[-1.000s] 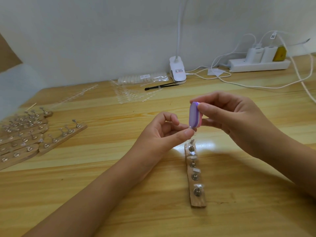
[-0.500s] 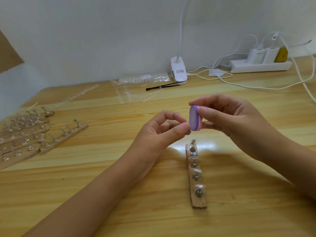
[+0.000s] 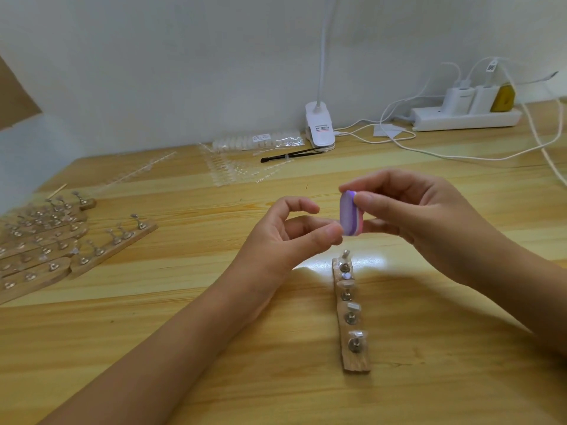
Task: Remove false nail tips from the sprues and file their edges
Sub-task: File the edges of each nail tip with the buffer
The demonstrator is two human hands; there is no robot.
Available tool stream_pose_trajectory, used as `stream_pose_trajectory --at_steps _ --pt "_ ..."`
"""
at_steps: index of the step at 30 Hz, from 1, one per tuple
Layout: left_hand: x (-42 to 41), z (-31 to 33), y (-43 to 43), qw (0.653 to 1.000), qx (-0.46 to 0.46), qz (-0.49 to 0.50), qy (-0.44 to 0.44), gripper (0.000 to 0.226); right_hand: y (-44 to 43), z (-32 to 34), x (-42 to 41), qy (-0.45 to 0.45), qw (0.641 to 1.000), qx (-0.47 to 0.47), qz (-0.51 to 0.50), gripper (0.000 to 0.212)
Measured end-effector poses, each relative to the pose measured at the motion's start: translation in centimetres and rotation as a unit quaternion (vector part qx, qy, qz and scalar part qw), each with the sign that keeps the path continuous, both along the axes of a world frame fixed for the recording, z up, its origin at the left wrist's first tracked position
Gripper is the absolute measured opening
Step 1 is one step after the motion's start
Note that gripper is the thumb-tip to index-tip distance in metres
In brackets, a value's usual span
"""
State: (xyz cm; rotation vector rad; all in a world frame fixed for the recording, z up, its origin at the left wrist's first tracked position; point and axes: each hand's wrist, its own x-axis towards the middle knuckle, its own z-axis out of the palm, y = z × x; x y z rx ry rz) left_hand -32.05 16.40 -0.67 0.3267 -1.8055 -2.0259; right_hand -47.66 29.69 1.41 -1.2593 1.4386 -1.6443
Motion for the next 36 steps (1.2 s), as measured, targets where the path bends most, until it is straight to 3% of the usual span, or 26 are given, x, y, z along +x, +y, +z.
stream_pose_trajectory --at_steps 6,17,20,24,28,32,36 --pt "0.08 0.08 0.46 1.0 -0.02 -0.013 -0.006 0.043 0.49 0.82 -0.94 0.063 0.994 0.053 0.076 0.02" --pt "0.09 -0.01 0.72 0.999 -0.038 -0.02 -0.004 0.039 0.4 0.54 -0.96 0.076 0.996 0.033 0.042 0.023" --pt "0.01 -0.03 0.48 1.0 -0.018 -0.01 0.004 0.038 0.6 0.87 -0.99 0.09 0.991 0.057 0.086 0.022" --pt "-0.04 -0.06 0.33 1.0 -0.02 0.001 0.011 0.033 0.38 0.48 -1.01 0.037 0.999 0.005 0.028 0.022" --pt "0.0 -0.1 0.34 1.0 -0.024 0.006 0.012 0.031 0.43 0.39 -0.79 0.043 0.995 0.042 0.079 0.018" --pt "0.02 0.07 0.24 1.0 -0.01 0.012 0.022 0.029 0.19 0.06 -0.55 0.007 1.0 -0.01 0.022 0.022" --pt "-0.01 -0.11 0.23 1.0 0.008 0.007 0.021 0.029 0.12 0.05 -0.08 0.013 0.999 0.003 0.049 0.022"
